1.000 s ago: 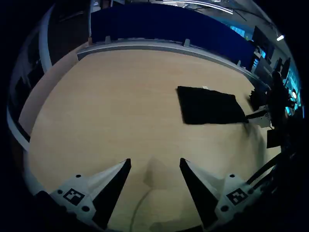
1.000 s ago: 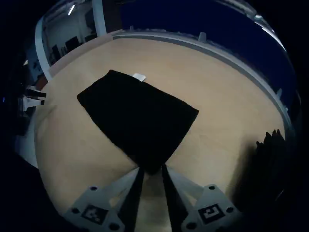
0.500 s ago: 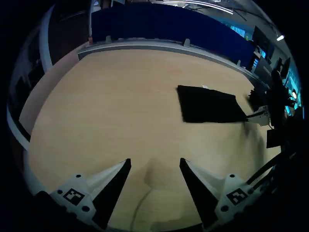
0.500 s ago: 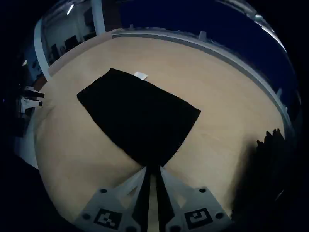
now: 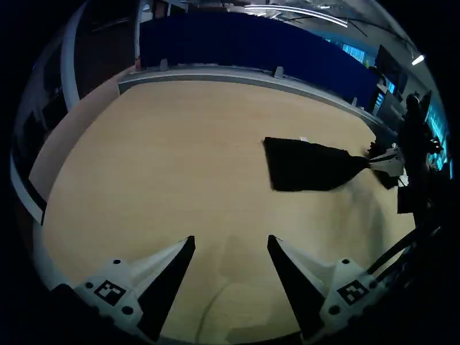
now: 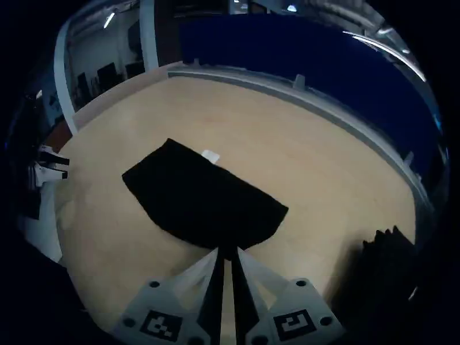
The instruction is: Fold towel
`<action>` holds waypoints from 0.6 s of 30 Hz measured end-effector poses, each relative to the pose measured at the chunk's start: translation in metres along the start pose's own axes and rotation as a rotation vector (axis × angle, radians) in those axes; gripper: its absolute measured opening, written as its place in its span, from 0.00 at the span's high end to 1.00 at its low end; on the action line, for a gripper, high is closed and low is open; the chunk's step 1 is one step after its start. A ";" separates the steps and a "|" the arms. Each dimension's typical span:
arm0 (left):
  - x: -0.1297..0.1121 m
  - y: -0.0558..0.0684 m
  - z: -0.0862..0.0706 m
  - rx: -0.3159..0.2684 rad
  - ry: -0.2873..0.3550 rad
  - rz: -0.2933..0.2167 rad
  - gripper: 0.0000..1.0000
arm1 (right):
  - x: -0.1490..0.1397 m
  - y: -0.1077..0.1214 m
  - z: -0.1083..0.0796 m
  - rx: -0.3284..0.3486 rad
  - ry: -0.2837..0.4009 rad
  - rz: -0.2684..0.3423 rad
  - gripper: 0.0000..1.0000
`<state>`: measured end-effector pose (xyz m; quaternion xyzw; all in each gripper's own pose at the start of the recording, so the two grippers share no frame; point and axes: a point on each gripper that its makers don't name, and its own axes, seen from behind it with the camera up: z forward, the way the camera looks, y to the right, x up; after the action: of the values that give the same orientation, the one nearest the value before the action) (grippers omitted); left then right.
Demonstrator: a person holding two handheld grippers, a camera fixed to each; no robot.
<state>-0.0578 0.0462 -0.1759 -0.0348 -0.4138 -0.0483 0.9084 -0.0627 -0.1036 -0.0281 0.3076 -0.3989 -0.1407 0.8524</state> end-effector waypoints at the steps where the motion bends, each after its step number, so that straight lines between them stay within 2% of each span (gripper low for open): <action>1: 0.002 -0.001 -0.001 -0.001 0.005 -0.001 0.06 | 0.007 -0.001 -0.001 0.000 0.006 -0.010 0.92; 11: 0.013 -0.007 -0.009 -0.014 0.044 -0.029 0.07 | 0.079 -0.024 -0.003 0.008 0.058 -0.148 0.92; 18: 0.016 -0.010 -0.013 -0.026 0.059 -0.055 0.07 | 0.101 -0.041 0.006 0.022 0.045 -0.230 0.92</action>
<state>-0.0387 0.0341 -0.1720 -0.0340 -0.3868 -0.0795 0.9181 -0.0018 -0.1864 0.0085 0.3640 -0.3433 -0.2263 0.8358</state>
